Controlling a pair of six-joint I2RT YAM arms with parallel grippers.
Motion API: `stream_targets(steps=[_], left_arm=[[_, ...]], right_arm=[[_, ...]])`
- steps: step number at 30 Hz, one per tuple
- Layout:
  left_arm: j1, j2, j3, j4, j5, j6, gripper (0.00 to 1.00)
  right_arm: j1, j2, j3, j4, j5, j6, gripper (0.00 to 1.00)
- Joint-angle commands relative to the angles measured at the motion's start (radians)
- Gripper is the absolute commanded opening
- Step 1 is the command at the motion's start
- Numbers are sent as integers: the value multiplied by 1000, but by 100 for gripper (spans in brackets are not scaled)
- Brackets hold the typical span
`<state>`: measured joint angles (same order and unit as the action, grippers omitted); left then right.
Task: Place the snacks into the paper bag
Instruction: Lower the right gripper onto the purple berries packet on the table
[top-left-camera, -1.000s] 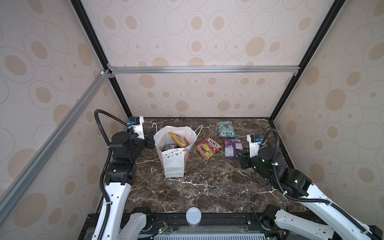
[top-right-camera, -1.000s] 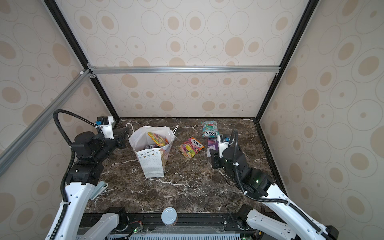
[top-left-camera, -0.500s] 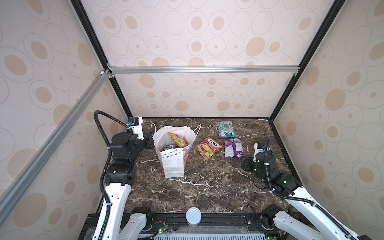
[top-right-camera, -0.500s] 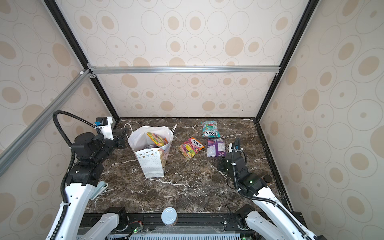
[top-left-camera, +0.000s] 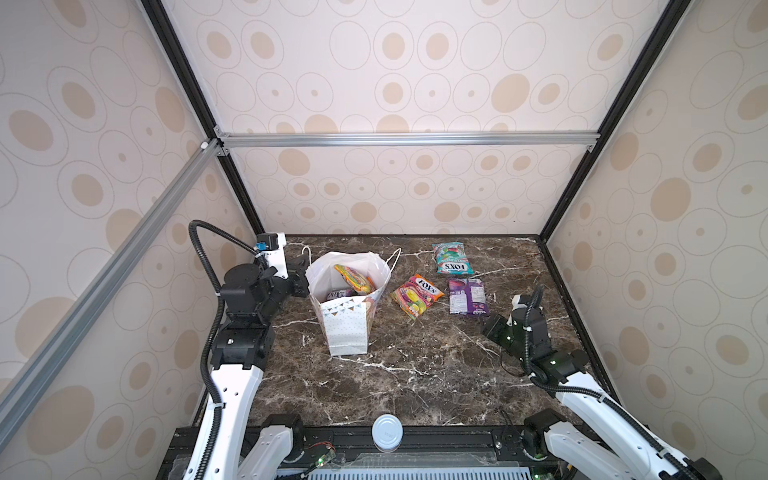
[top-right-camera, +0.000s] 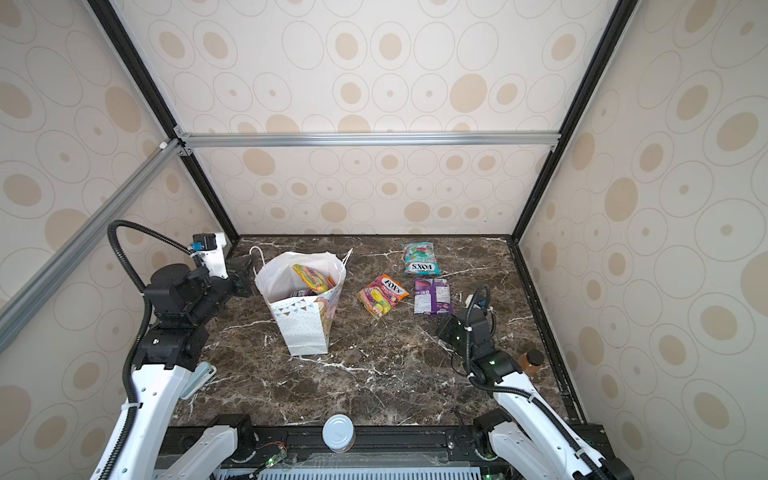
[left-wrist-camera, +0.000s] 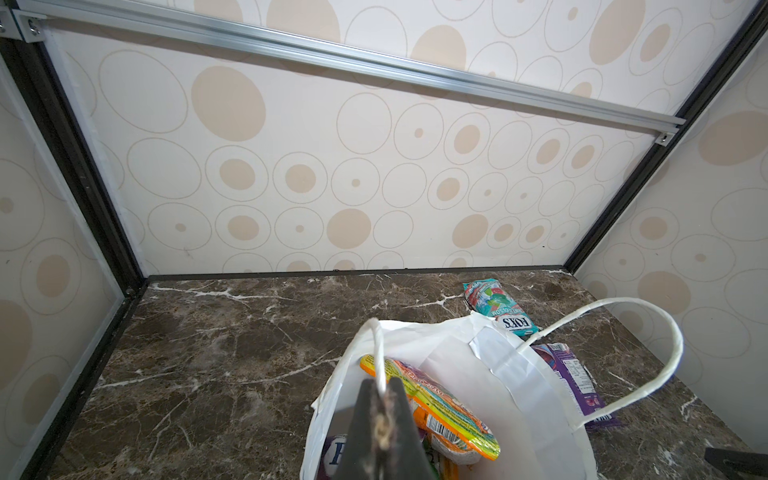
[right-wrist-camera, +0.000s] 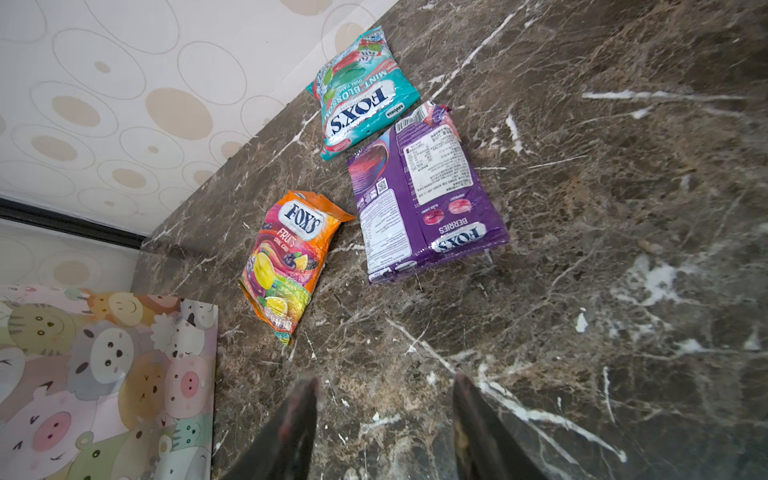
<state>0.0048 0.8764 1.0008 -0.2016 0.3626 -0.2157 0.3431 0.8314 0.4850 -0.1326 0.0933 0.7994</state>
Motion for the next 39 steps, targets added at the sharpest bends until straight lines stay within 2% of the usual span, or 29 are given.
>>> stream_targets(steps=[1, 11, 22, 30, 39], left_arm=[[6, 20, 31, 26, 24, 12, 0], [4, 11, 33, 24, 26, 7, 0], [5, -23, 4, 34, 7, -10, 0], [3, -13, 7, 13, 18, 3, 0], [6, -31, 1, 16, 8, 7, 0]], right_arm=[[-28, 8, -30, 70, -25, 33, 56], [-89, 106, -79, 212, -117, 101, 59], [-121, 301, -97, 398, -199, 166, 60], [-141, 389, -140, 532, -171, 234, 60], [-167, 492, -124, 615, -183, 243, 60]])
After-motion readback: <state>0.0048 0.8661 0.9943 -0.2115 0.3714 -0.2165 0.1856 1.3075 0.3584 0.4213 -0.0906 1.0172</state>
